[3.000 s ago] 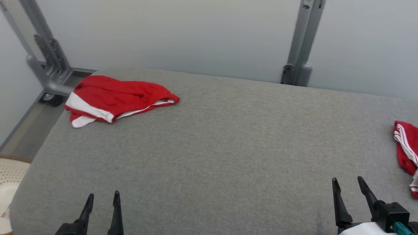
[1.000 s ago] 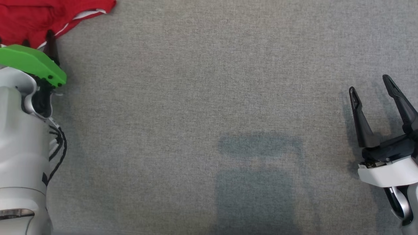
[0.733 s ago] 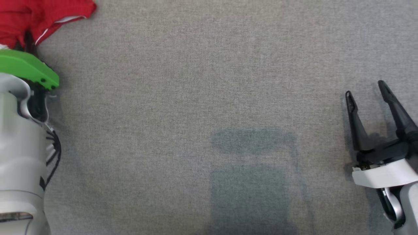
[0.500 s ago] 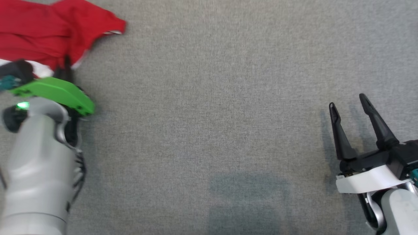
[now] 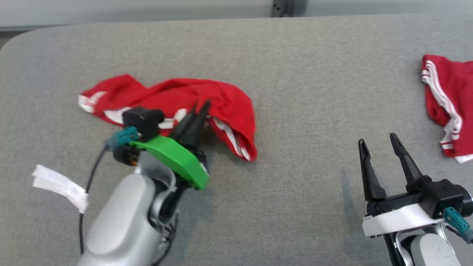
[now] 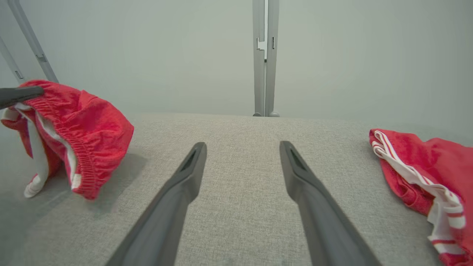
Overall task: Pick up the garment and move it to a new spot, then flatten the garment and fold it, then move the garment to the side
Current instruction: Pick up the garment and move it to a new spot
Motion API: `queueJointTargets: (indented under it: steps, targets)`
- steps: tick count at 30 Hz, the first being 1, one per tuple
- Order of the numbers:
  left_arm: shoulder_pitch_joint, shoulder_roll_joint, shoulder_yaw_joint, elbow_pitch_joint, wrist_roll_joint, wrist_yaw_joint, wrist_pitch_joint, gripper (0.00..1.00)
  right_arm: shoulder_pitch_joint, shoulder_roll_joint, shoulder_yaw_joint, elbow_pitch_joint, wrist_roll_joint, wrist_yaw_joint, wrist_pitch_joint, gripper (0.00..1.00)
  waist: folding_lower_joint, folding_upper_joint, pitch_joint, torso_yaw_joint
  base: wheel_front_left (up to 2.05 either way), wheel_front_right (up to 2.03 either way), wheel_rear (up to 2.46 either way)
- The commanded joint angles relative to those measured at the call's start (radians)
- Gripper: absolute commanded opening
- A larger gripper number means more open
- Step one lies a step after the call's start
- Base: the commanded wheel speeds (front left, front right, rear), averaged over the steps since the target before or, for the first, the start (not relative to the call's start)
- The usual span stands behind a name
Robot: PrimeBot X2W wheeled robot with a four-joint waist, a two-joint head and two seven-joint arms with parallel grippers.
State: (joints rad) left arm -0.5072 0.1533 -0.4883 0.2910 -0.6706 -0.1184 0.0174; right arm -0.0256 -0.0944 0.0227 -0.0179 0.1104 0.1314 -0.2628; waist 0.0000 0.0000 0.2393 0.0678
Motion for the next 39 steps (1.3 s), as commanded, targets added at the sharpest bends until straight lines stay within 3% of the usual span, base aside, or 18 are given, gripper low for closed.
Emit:
queueJointTargets:
  steps: [1, 10, 17, 23, 26, 32, 33, 34, 35, 36, 39]
  targets:
    - [0.037, -0.014, -0.021, -0.056, 0.007, 0.014, 0.018, 0.00, 0.013, 0.005, -0.005, 0.002, -0.006, -0.001, -0.002, 1.00, 0.0000, 0.0000, -0.069, -0.095, 0.00, 0.00, 0.00]
    - [0.125, -0.065, -0.171, -0.393, 0.008, 0.078, 0.152, 0.00, 0.019, 0.025, -0.023, -0.001, -0.006, -0.001, -0.002, 1.00, 0.0000, 0.0000, -0.076, -0.210, 0.00, 0.00, 0.00]
    - [0.145, -0.071, -0.149, -0.508, -0.051, 0.128, 0.190, 0.00, 0.017, 0.032, -0.035, -0.005, 0.001, -0.001, -0.002, 1.00, 0.0000, 0.0000, -0.052, -0.252, 0.00, 0.00, 0.00]
    - [0.169, -0.022, -0.079, -0.371, -0.068, 0.161, 0.181, 0.00, -0.001, 0.036, -0.034, 0.002, 0.004, -0.001, -0.002, 1.00, 0.0000, 0.0000, -0.022, -0.248, 0.00, 0.00, 0.00]
    - [0.169, -0.010, -0.061, -0.237, -0.078, 0.143, 0.159, 0.00, -0.010, 0.037, -0.030, 0.007, 0.005, -0.001, -0.002, 1.00, 0.0000, 0.0000, -0.009, -0.239, 0.00, 0.00, 0.00]
    - [0.123, -0.043, -0.055, 0.023, -0.089, 0.087, 0.069, 0.00, -0.029, 0.038, -0.022, 0.019, 0.005, -0.001, -0.002, 1.00, 0.0000, 0.0000, 0.004, -0.223, 0.00, 0.00, 0.00]
    - [0.117, -0.049, -0.056, 0.060, -0.090, 0.079, 0.052, 0.13, -0.031, 0.038, -0.020, 0.020, 0.003, -0.001, -0.002, 1.00, 0.0000, 0.0000, 0.004, -0.221, 0.00, 0.00, 0.00]
    - [0.111, -0.055, -0.060, 0.095, -0.085, 0.069, 0.035, 0.34, -0.032, 0.038, -0.019, 0.022, 0.003, -0.001, -0.002, 1.00, 0.0000, 0.0000, 0.002, -0.220, 0.00, 0.00, 0.00]
    - [0.107, -0.060, -0.066, 0.120, -0.083, 0.060, 0.019, 0.96, -0.030, 0.038, -0.020, 0.022, 0.002, -0.001, -0.002, 1.00, 0.0000, 0.0000, -0.001, -0.218, 0.00, 0.00, 0.00]
    - [0.104, -0.064, -0.070, 0.141, -0.084, 0.053, 0.006, 1.00, -0.027, 0.038, -0.021, 0.023, 0.002, -0.001, -0.002, 1.00, 0.0000, 0.0000, -0.003, -0.215, 0.00, 0.00, 0.00]
    - [0.099, -0.064, -0.074, 0.174, -0.067, 0.041, -0.056, 1.00, -0.014, 0.036, -0.025, 0.027, -0.002, -0.001, -0.002, 1.00, 0.0000, 0.0000, -0.017, -0.207, 0.00, 0.00, 0.00]
